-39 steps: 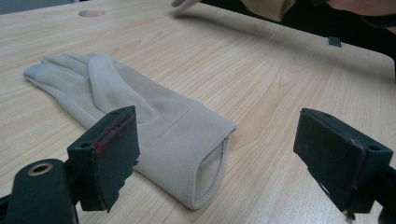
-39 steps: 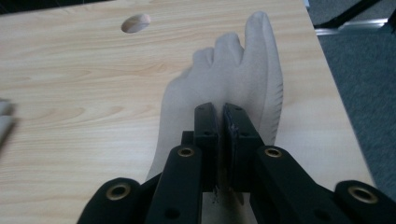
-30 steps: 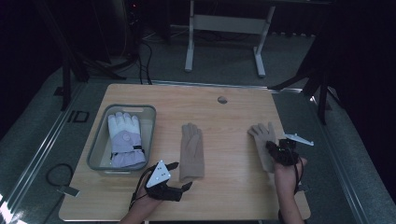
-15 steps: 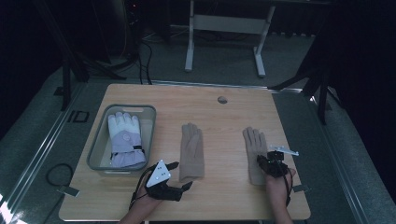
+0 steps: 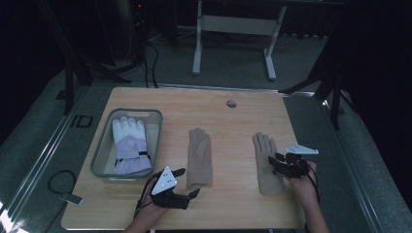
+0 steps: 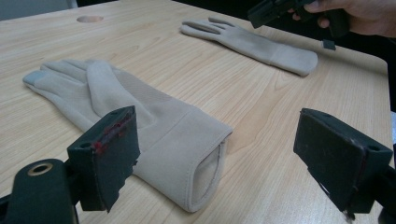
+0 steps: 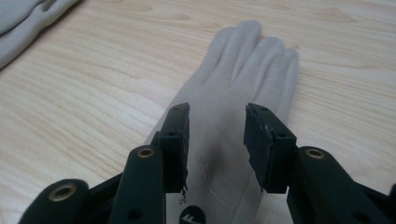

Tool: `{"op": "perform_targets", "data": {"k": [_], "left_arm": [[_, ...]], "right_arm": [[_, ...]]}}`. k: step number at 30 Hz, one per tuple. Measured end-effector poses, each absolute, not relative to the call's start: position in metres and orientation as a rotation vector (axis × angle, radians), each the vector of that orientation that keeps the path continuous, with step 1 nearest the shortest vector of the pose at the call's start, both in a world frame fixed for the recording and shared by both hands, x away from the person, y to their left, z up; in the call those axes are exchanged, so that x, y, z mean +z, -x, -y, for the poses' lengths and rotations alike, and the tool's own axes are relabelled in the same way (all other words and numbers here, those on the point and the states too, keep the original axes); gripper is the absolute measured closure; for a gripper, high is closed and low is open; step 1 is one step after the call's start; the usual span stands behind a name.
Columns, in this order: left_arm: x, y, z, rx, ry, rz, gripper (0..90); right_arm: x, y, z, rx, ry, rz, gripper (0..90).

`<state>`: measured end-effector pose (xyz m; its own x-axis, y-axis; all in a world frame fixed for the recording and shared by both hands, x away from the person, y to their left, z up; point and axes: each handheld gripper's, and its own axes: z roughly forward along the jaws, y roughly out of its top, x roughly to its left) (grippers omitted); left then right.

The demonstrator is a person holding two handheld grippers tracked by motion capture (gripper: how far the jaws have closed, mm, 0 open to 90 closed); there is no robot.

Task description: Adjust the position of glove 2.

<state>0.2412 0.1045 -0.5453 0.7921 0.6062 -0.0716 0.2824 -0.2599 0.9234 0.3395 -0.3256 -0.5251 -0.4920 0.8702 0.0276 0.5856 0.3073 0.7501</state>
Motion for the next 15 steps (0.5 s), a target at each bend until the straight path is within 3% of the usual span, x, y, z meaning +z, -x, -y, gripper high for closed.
{"op": "perform_targets", "data": {"k": [10, 15], "left_arm": [[-0.547, -0.241, -0.105, 0.362, -1.859, -0.676, 14.2], [-0.547, -0.241, -0.105, 0.361, -1.859, -0.675, 14.1]], "right_arm": [[-0.544, -0.35, 0.332, 0.952, -1.215, -2.312, 55.9], [-0.551, -0.348, 0.331, 1.034, -1.326, -2.254, 71.8]]}}
